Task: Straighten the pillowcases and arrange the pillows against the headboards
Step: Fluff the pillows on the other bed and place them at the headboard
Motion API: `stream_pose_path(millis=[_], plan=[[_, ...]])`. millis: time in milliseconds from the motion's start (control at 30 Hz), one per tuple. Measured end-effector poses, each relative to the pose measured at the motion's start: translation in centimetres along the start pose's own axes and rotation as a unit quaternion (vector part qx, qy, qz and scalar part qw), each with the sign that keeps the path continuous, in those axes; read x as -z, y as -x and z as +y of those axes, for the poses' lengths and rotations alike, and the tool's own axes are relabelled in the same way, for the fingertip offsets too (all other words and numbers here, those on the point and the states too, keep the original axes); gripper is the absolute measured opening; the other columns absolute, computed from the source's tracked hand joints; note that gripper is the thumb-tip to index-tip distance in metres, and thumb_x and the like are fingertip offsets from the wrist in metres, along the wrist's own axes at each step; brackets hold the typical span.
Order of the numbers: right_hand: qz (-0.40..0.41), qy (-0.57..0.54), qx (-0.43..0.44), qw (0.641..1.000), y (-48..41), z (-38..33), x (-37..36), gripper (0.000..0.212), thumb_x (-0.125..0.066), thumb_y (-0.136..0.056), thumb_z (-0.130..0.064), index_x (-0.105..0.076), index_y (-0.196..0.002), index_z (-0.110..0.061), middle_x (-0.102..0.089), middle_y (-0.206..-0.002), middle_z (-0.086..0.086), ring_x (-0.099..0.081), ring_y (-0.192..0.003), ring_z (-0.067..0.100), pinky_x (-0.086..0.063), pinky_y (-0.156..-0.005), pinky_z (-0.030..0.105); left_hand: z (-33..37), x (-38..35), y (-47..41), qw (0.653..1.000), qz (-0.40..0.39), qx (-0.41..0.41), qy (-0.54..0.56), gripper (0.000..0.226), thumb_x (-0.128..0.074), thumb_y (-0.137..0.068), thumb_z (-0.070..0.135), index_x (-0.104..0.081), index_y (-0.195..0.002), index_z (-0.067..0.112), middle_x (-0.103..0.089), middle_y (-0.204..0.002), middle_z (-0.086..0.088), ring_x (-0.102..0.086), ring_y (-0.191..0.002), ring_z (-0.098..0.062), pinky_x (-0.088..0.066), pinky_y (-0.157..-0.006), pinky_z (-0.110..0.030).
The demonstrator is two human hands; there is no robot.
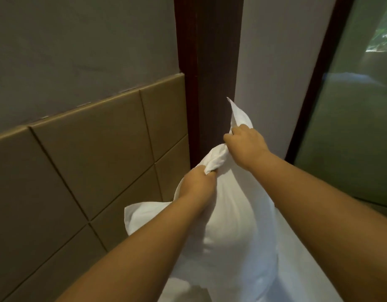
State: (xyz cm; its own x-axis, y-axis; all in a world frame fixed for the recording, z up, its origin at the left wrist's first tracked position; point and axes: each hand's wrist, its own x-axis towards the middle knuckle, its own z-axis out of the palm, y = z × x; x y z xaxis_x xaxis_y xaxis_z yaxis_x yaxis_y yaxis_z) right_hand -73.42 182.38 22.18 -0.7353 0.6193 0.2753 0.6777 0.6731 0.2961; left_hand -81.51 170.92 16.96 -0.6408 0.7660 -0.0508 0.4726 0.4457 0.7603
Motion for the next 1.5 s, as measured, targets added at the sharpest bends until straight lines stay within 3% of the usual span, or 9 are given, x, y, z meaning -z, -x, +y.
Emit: stream_pose_path(millis=[200,300,400,600,833,1000,1200,1367,1500], plan=[[0.080,-0.087,-0.063,0.991,-5.8,-1.1,-0.2,0.032,-0.054,-0.090,-0.005,-0.054,-0.121,-0.009,-0.054,-0.113,0.014,-0.048,-0.107,0.032,-0.039,-0.078,0.036,0.0,4.7,-8.1,0.991,0.072,-0.041,-0.103,0.032,-0.041,-0.100,0.036,-0.065,-0.097,0.014,-0.066,-0.100,-0.009,-0.058,-0.088,-0.028,-0.037,-0.068,-0.030],[0.036,-0.168,-0.078,0.982,-8.2,-2.9,-1.3,0.048,-0.054,-0.092,-0.010,-0.038,-0.136,-0.018,-0.056,-0.117,0.015,-0.051,-0.106,0.032,-0.042,-0.075,0.037,-0.8,8.2,-10.9,0.976,0.152,-0.042,-0.147,0.032,-0.037,-0.103,0.037,-0.054,-0.094,0.012,-0.064,-0.103,-0.013,-0.054,-0.087,-0.028,-0.037,-0.070,-0.033],[-0.012,-0.230,-0.040,0.972,-8.7,-6.3,-3.9,0.048,-0.045,-0.097,-0.016,-0.030,-0.141,-0.025,-0.056,-0.121,0.012,-0.052,-0.106,0.029,-0.045,-0.079,0.038,-4.0,11.2,-12.1,0.958,0.180,0.048,-0.218,0.031,-0.037,-0.101,0.042,-0.048,-0.107,0.013,-0.062,-0.109,-0.013,-0.057,-0.098,-0.032,-0.042,-0.076,-0.038],[-0.049,-0.263,0.030,0.963,-8.4,-12.1,-6.2,0.051,-0.041,-0.097,-0.019,-0.027,-0.145,-0.026,-0.056,-0.125,0.010,-0.052,-0.109,0.028,-0.045,-0.079,0.037,-11.7,14.1,-9.9,0.931,0.126,0.118,-0.321,0.043,-0.046,-0.095,0.051,-0.049,-0.116,0.014,-0.059,-0.116,-0.009,-0.056,-0.107,-0.031,-0.047,-0.085,-0.040],[-0.082,-0.276,0.068,0.955,-8.2,-16.5,-6.4,0.048,-0.042,-0.094,-0.015,-0.034,-0.141,-0.022,-0.059,-0.123,0.008,-0.053,-0.109,0.027,-0.048,-0.084,0.037,-14.2,14.1,-8.0,0.895,0.107,0.024,-0.433,0.023,-0.052,-0.093,0.019,-0.047,-0.116,0.014,-0.056,-0.114,-0.007,-0.057,-0.100,-0.027,-0.041,-0.073,-0.033],[-0.129,-0.257,0.060,0.956,-5.5,-18.3,-7.0,0.037,-0.041,-0.095,-0.017,-0.043,-0.132,-0.017,-0.058,-0.122,0.008,-0.053,-0.108,0.028,-0.042,-0.079,0.034,-15.0,13.2,-4.8,0.912,0.056,0.025,-0.405,0.027,-0.048,-0.093,0.021,-0.051,-0.120,0.015,-0.056,-0.120,-0.005,-0.055,-0.108,-0.025,-0.047,-0.085,-0.034],[-0.209,-0.236,0.038,0.948,3.7,-20.2,-4.1,0.038,-0.041,-0.095,-0.014,-0.046,-0.132,-0.016,-0.054,-0.130,0.009,-0.053,-0.112,0.027,-0.047,-0.094,0.036,-16.1,11.2,4.8,0.902,-0.113,0.028,-0.415,0.022,-0.047,-0.095,0.022,-0.054,-0.114,0.014,-0.057,-0.122,-0.006,-0.055,-0.111,-0.027,-0.046,-0.090,-0.038],[-0.197,-0.204,-0.003,0.959,14.1,-22.0,1.9,0.030,-0.043,-0.094,-0.016,-0.052,-0.123,-0.015,-0.056,-0.125,0.009,-0.054,-0.110,0.028,-0.045,-0.093,0.036,-15.3,13.2,16.0,0.919,-0.098,-0.026,-0.380,0.017,-0.048,-0.094,0.023,-0.056,-0.108,0.017,-0.058,-0.114,-0.005,-0.057,-0.105,-0.027,-0.047,-0.085,-0.037],[-0.180,-0.189,-0.020,0.965,22.7,-23.7,8.0,0.015,-0.044,-0.091,-0.015,-0.056,-0.101,-0.014,-0.057,-0.106,0.010,-0.052,-0.090,0.025,-0.042,-0.077,0.034,-15.0,14.5,25.3,0.926,-0.108,-0.047,-0.358,0.017,-0.049,-0.091,0.022,-0.059,-0.104,0.019,-0.061,-0.110,-0.004,-0.059,-0.100,-0.025,-0.048,-0.079,-0.035]])
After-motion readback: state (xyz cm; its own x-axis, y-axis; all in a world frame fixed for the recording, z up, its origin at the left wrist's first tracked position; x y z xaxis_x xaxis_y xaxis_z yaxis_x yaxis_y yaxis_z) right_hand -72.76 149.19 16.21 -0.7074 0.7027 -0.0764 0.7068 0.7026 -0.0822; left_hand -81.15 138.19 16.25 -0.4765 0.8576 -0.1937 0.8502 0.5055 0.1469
